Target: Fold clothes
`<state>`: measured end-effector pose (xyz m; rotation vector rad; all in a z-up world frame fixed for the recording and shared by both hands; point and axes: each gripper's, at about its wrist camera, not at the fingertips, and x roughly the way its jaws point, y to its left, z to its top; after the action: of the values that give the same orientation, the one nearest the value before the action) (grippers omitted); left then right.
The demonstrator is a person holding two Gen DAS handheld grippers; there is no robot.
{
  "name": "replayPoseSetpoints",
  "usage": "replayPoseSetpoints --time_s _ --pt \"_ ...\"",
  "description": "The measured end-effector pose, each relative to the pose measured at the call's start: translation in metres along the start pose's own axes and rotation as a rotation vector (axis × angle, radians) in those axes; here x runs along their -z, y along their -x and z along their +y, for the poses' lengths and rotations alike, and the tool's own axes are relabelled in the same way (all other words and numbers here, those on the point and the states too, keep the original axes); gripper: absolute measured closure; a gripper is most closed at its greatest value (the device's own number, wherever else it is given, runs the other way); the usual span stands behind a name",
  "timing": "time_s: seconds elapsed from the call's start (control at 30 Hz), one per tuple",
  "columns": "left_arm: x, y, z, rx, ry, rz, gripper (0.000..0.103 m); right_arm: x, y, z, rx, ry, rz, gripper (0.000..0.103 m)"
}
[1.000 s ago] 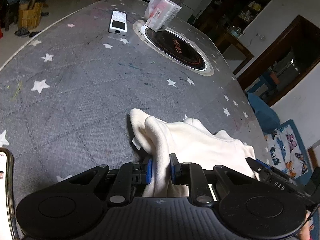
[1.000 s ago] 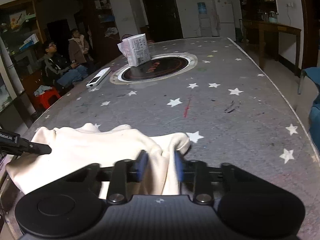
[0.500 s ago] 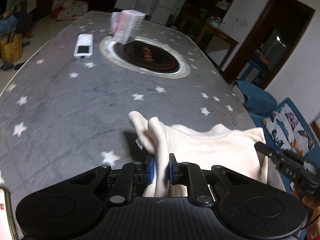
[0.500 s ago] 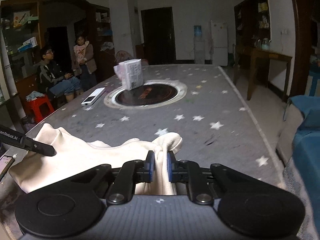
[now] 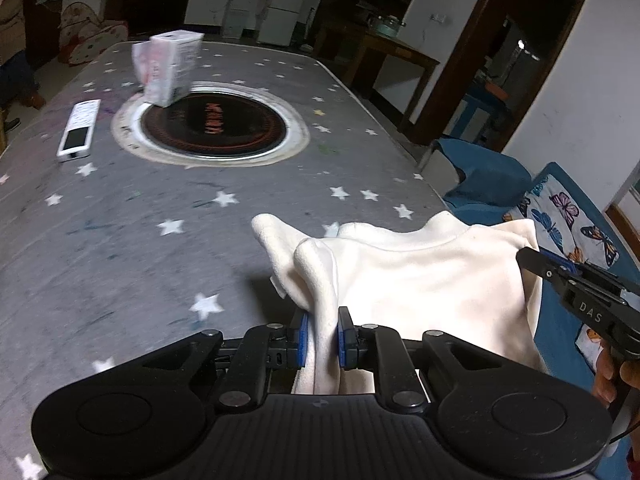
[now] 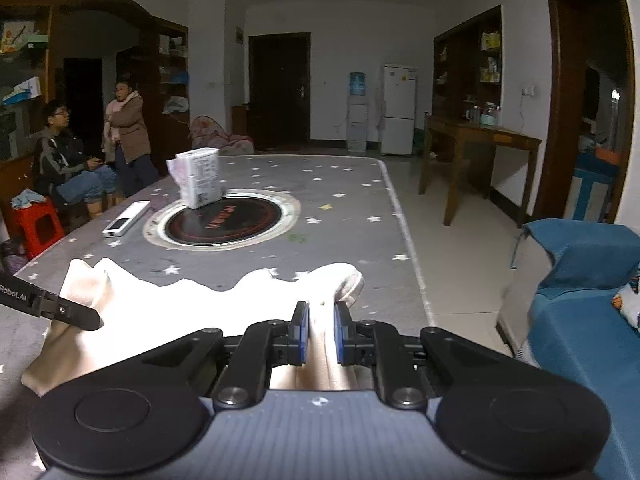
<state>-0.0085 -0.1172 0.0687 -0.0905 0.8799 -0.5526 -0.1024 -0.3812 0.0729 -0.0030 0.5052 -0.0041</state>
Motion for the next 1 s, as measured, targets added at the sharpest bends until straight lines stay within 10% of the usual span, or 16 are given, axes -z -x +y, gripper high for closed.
replayPoseSetpoints --time_s 1.0 --pt "-0.014 -0.064 -0.048 -0.065 -0.086 0.062 0.087 0.017 -0.038 -0.061 0.112 -0.045 0.066 0.094"
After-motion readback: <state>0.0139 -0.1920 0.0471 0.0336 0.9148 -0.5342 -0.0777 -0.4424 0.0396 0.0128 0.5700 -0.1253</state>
